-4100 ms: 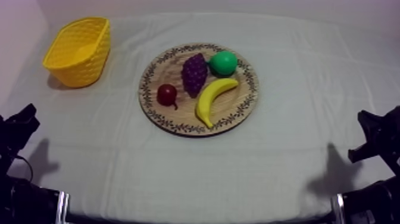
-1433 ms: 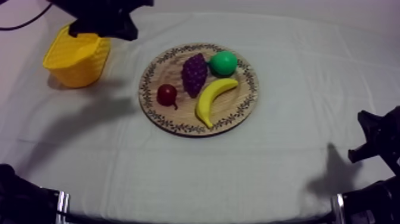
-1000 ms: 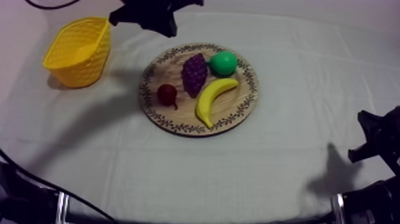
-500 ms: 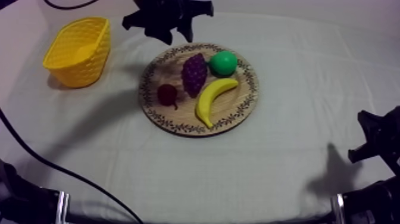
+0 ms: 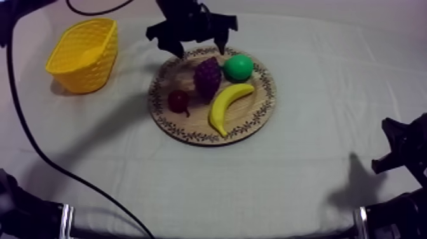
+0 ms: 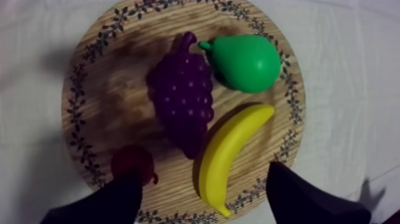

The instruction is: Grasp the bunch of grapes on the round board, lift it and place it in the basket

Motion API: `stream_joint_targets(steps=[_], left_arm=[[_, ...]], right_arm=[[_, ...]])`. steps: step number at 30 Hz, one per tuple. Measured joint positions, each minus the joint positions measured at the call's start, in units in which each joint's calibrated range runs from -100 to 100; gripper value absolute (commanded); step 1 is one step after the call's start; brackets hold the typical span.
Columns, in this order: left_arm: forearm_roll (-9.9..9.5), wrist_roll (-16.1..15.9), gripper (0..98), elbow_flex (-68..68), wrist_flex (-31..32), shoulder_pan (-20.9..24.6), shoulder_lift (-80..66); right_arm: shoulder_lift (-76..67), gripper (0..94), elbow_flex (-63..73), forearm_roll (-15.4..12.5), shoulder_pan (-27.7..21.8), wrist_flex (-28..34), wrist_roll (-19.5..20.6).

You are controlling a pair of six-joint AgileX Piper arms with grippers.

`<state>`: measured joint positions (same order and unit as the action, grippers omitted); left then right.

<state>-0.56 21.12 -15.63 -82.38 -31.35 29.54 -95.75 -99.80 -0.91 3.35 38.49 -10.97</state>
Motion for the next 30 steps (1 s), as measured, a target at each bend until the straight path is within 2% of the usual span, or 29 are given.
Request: stream_joint_targets(steps=[18, 30], left_arm=[[0.56, 0.2, 82.2, -12.3, -4.6, 1.1, 17.8], [0.12, 0.3, 81.8, -21.2, -9.0, 1.2, 25.8]], right_arm=[[0.0, 0.3, 0.0, 0.0, 0.0, 0.0, 0.0], [0.0, 0.3, 0.0, 0.0, 0.0, 0.0, 0.0]])
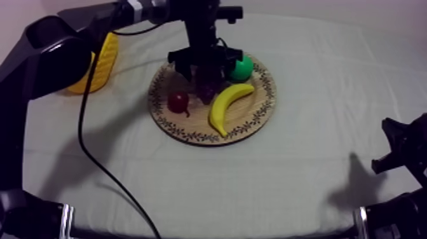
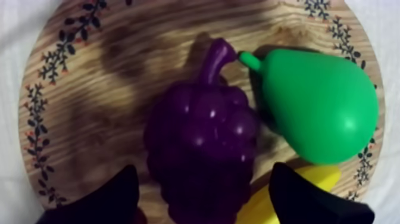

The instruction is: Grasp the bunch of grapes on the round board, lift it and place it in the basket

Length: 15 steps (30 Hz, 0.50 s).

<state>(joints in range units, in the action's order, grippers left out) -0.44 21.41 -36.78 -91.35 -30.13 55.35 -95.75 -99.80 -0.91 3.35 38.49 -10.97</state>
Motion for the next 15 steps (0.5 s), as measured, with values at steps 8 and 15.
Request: stream_joint_targets(steps=[8, 15], left_arm=[[-0.12, 0.4, 69.3, -3.5, -1.9, 0.2, 3.6], [-0.18, 0.2, 44.4, -2.7, -1.9, 0.3, 2.4]], right_arm=[[0.0, 0.3, 0.0, 0.0, 0.0, 0.0, 0.0], [0.0, 0.3, 0.0, 0.0, 0.0, 0.0, 0.0]])
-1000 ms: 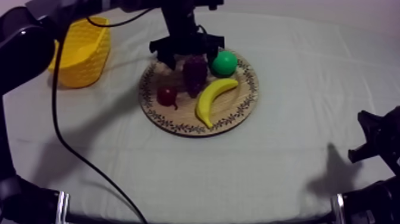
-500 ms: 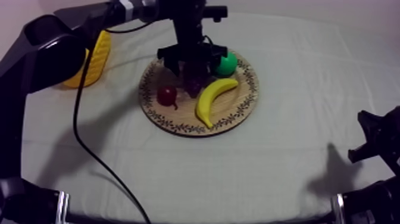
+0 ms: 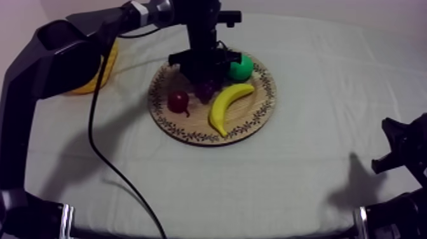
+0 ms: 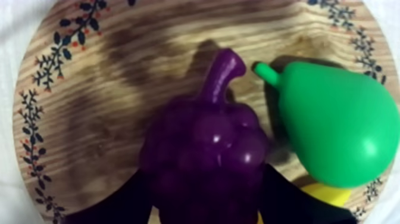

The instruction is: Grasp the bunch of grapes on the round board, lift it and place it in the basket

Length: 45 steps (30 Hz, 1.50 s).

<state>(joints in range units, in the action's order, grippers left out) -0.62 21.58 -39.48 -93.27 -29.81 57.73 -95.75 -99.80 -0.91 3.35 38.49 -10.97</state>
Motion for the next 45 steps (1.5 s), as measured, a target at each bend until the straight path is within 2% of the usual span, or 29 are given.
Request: stream_joint_targets(steps=[6, 16, 23, 30, 45], left_arm=[[-0.05, -1.6, 41.8, 3.9, 2.2, -0.2, -5.0], [-0.35, -3.8, 42.2, 11.2, 2.5, -0.7, -18.7], [-0.52, -6.3, 42.6, 16.1, 2.6, 0.9, -28.1], [-0.84, -8.8, 42.8, 21.5, 2.6, 4.8, -35.4], [-2.77, -13.0, 42.4, 28.8, 2.7, 17.2, -40.1]], right_arm=[[0.0, 0.3, 0.0, 0.0, 0.0, 0.0, 0.0], [0.0, 0.3, 0.0, 0.0, 0.0, 0.0, 0.0], [0.0, 0.3, 0.0, 0.0, 0.0, 0.0, 0.0], [0.0, 0.3, 0.0, 0.0, 0.0, 0.0, 0.0], [0.0, 0.3, 0.0, 0.0, 0.0, 0.0, 0.0]])
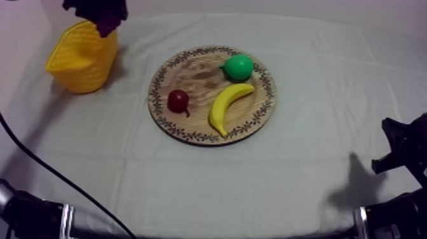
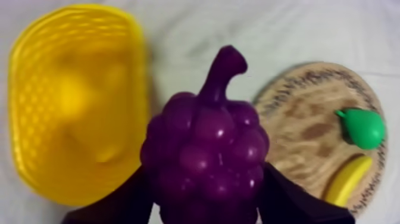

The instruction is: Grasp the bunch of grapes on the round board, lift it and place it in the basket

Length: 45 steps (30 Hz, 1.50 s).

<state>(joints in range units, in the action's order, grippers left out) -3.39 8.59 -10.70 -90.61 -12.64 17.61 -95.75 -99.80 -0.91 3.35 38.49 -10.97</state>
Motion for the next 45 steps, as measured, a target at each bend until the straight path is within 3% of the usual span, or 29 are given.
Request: stream_joint_targets(steps=[13, 28, 34, 45], left_arm=[[-1.6, -1.9, 42.6, 0.0, -0.1, 8.8, 0.4], [-1.8, -1.6, 44.6, -2.4, 0.1, 10.7, 7.8], [-1.64, -1.1, 54.3, -4.2, 0.3, 10.8, 12.9], [-0.53, -0.6, 89.2, -3.7, 2.0, 12.1, 17.0]], right_arm=[[0.0, 0.3, 0.0, 0.0, 0.0, 0.0, 0.0], [0.0, 0.3, 0.0, 0.0, 0.0, 0.0, 0.0], [0.0, 0.3, 0.0, 0.0, 0.0, 0.0, -0.1], [0.0, 0.3, 0.0, 0.0, 0.0, 0.0, 0.0]])
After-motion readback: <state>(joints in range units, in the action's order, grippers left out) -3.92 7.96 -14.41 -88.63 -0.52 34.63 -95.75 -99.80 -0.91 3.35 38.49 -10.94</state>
